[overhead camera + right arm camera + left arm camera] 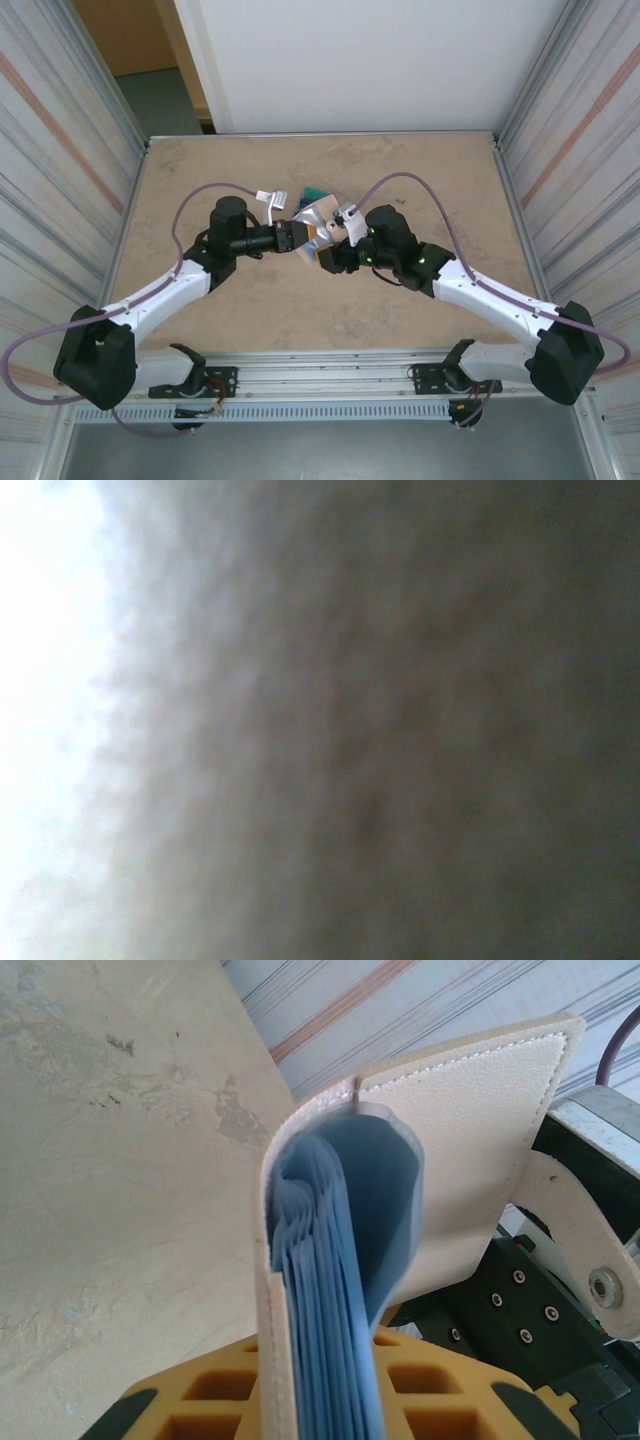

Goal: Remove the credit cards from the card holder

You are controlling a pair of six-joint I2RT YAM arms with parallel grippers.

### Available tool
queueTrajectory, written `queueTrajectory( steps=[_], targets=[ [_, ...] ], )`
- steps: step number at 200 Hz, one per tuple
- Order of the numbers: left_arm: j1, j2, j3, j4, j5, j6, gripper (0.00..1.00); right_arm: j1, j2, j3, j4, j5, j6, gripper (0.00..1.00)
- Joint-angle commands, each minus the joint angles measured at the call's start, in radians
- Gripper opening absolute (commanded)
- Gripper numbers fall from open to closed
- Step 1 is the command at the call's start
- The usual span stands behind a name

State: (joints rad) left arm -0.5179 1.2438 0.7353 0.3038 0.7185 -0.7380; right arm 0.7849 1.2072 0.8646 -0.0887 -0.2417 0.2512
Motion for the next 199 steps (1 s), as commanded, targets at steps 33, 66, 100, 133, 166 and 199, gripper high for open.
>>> queueTrajectory(
  steps=[33,66,100,133,166,199],
  targets=[
    [-0.007,-0.002,0.033,0.041,0.075,-0.003,0.21,-0.006,-0.019,-0.010,0.061,0.004,0.039,0.53],
    [-0.007,0.002,0.039,0.044,0.081,-0.008,0.22,-0.006,-0.010,-0.006,0.054,0.022,0.045,0.49],
    [-0.007,0.004,0.039,0.046,0.080,-0.013,0.46,-0.006,-0.008,-0.004,0.058,0.047,0.064,0.36],
    [-0.007,0.009,0.038,0.062,0.087,-0.025,0.45,-0.013,-0.014,-0.014,0.081,0.047,0.113,0.28],
    [-0.002,0.014,0.030,0.077,0.091,-0.033,0.48,-0.042,-0.020,-0.033,0.113,0.050,0.217,0.18],
    [-0.002,0.024,0.029,0.082,0.097,-0.037,0.48,-0.071,-0.030,-0.076,0.196,0.015,0.323,0.15]
  ],
)
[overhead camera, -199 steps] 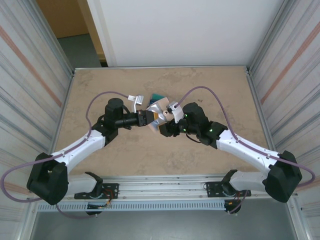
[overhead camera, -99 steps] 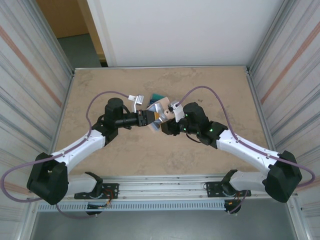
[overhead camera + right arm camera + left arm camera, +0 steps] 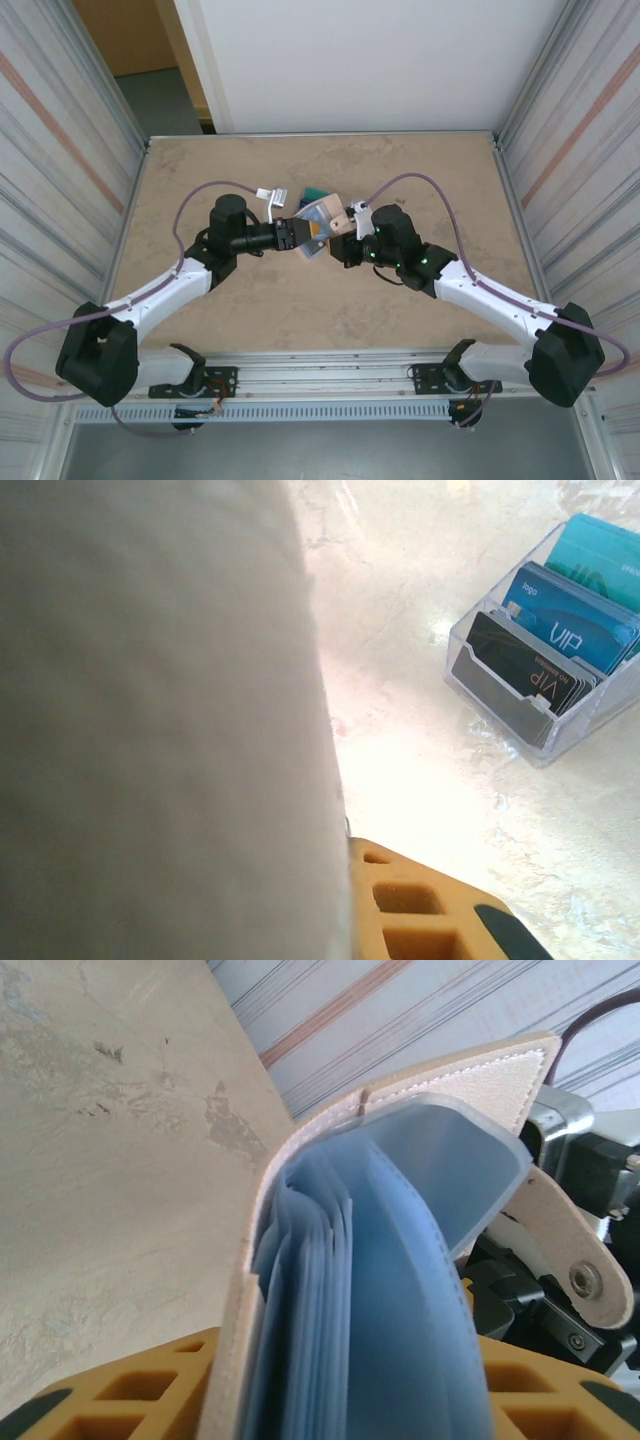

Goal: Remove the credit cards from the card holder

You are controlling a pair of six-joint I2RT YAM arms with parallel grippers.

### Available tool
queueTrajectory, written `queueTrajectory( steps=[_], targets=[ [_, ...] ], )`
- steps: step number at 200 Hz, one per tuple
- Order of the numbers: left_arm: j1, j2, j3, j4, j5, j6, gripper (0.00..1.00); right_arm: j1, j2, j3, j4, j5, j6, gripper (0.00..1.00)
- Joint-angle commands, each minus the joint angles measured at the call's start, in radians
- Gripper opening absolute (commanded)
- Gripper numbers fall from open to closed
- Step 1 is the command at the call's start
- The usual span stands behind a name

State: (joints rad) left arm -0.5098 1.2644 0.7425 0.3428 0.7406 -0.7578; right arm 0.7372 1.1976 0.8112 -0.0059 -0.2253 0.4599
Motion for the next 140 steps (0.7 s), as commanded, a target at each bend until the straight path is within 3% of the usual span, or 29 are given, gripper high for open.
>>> queueTrajectory(
  steps=[1,57,89,140],
  targets=[
    [-0.010,0.004,0.021,0.043,0.075,-0.017,0.48,-0.025,-0.021,-0.024,0.115,-0.002,0.118,0.15],
    [-0.004,0.029,0.017,0.078,0.098,-0.039,0.56,-0.069,-0.017,-0.065,0.199,-0.057,0.248,0.14],
    [-0.004,0.039,0.025,0.086,0.106,-0.037,0.44,-0.074,-0.022,-0.076,0.215,-0.065,0.264,0.14],
    [-0.003,0.037,0.020,0.070,0.109,-0.025,0.44,-0.088,-0.029,-0.082,0.214,-0.052,0.283,0.14]
  ],
)
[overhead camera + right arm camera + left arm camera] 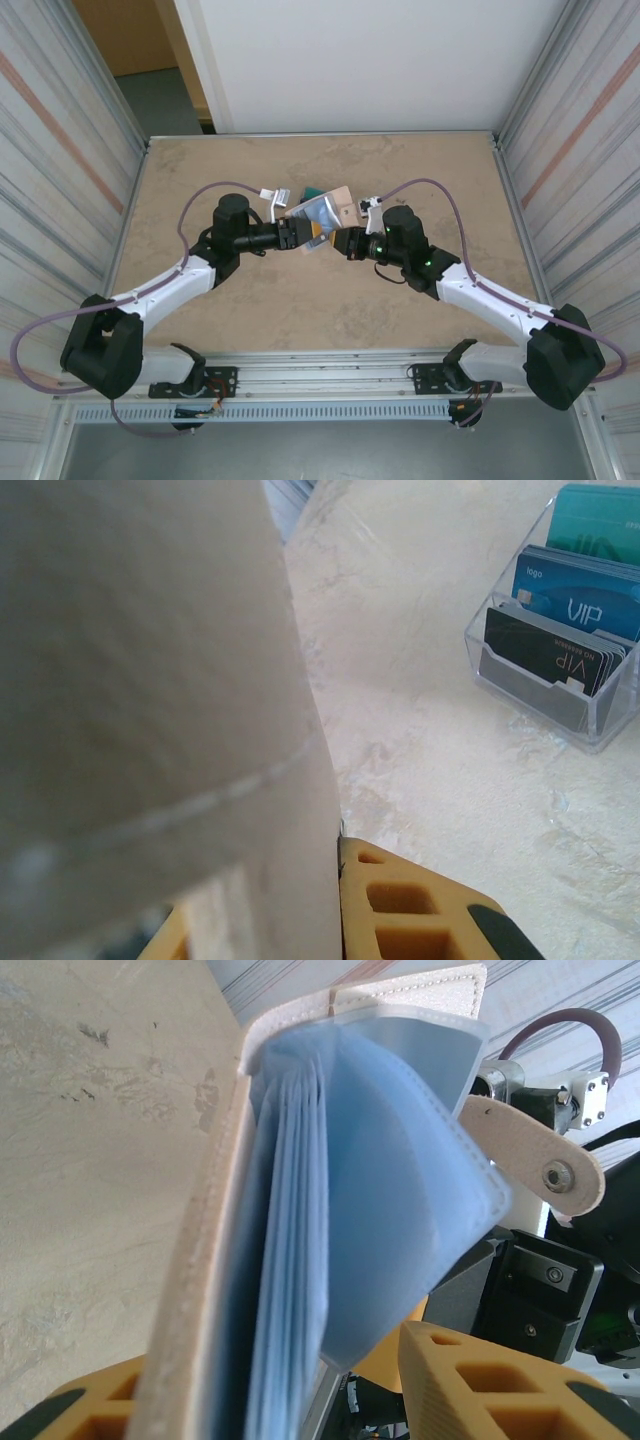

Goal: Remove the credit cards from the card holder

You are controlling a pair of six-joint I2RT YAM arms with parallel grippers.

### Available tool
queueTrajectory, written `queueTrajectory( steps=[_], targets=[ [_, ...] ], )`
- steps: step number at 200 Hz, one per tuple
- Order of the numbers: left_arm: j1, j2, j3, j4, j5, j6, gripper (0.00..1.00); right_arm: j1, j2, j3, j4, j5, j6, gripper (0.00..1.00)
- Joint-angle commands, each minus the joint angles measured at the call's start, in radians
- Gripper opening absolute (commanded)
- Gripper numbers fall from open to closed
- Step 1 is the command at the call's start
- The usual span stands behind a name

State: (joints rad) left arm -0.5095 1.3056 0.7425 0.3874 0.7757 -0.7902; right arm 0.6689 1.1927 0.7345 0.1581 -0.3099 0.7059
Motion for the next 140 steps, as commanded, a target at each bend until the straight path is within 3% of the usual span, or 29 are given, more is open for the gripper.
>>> queueTrajectory(
  steps=[1,34,63,85,140],
  targets=[
    [-0.003,-0.005,0.020,0.026,0.074,0.007,0.44,-0.019,-0.024,-0.006,0.050,0.032,0.038,0.14],
    [-0.003,-0.003,0.015,0.019,0.078,0.015,0.44,-0.024,-0.028,-0.007,0.057,0.031,0.050,0.14],
    [-0.002,-0.001,0.020,0.018,0.102,0.027,0.54,-0.025,-0.029,-0.011,0.069,0.033,0.064,0.14],
    [-0.003,-0.003,0.024,-0.002,0.109,0.042,0.55,-0.025,-0.029,-0.012,0.078,0.029,0.069,0.14],
    [-0.002,-0.016,0.044,-0.084,0.115,0.102,0.43,-0.026,-0.035,-0.014,0.075,0.034,0.073,0.14]
  ],
)
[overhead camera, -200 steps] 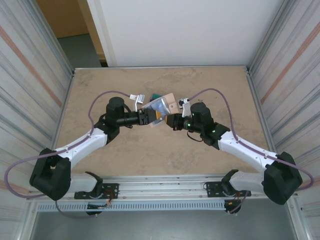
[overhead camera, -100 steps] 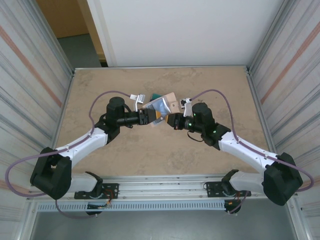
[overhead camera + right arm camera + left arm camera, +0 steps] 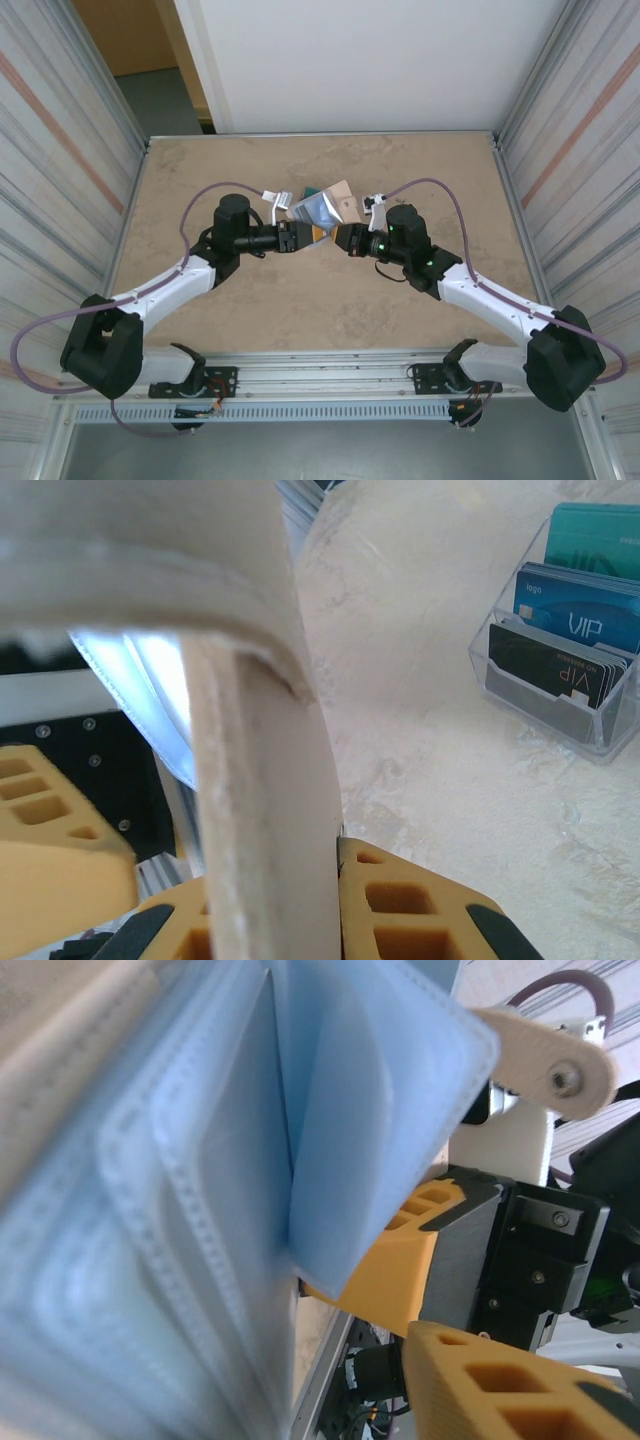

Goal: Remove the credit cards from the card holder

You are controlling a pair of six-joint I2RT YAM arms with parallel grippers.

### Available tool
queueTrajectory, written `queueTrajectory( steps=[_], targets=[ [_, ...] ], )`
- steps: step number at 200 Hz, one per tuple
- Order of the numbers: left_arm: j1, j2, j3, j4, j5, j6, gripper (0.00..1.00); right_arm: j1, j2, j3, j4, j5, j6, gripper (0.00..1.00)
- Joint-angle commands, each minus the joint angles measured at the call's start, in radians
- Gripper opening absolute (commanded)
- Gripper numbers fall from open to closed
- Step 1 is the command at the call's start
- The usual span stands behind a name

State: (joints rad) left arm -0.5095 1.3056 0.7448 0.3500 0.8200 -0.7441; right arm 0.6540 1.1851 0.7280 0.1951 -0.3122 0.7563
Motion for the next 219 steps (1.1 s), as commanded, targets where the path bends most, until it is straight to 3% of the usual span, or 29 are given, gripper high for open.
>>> queueTrajectory(
  steps=[1,54,113,155,188,215,219],
  targets=[
    [-0.003,-0.016,0.042,-0.047,0.071,0.056,0.43,-0.011,-0.027,-0.008,0.038,0.037,0.023,0.14],
    [-0.001,-0.041,0.052,-0.112,0.067,0.107,0.42,-0.013,-0.037,-0.013,0.035,0.041,0.022,0.14],
    [0.003,-0.065,0.059,-0.166,0.014,0.150,0.15,-0.006,-0.041,-0.011,0.020,0.038,0.009,0.16],
    [0.005,-0.068,0.108,-0.276,-0.013,0.210,0.07,0.032,-0.056,0.035,-0.093,0.118,-0.080,0.47],
    [0.005,-0.065,0.160,-0.412,-0.043,0.285,0.04,0.057,-0.088,0.067,-0.176,0.174,-0.173,0.76],
    [0.005,-0.064,0.172,-0.423,-0.029,0.298,0.04,0.075,-0.111,0.079,-0.203,0.193,-0.241,1.00],
    [0.006,-0.064,0.174,-0.425,-0.025,0.299,0.04,0.076,-0.113,0.081,-0.207,0.194,-0.251,0.99]
  ],
)
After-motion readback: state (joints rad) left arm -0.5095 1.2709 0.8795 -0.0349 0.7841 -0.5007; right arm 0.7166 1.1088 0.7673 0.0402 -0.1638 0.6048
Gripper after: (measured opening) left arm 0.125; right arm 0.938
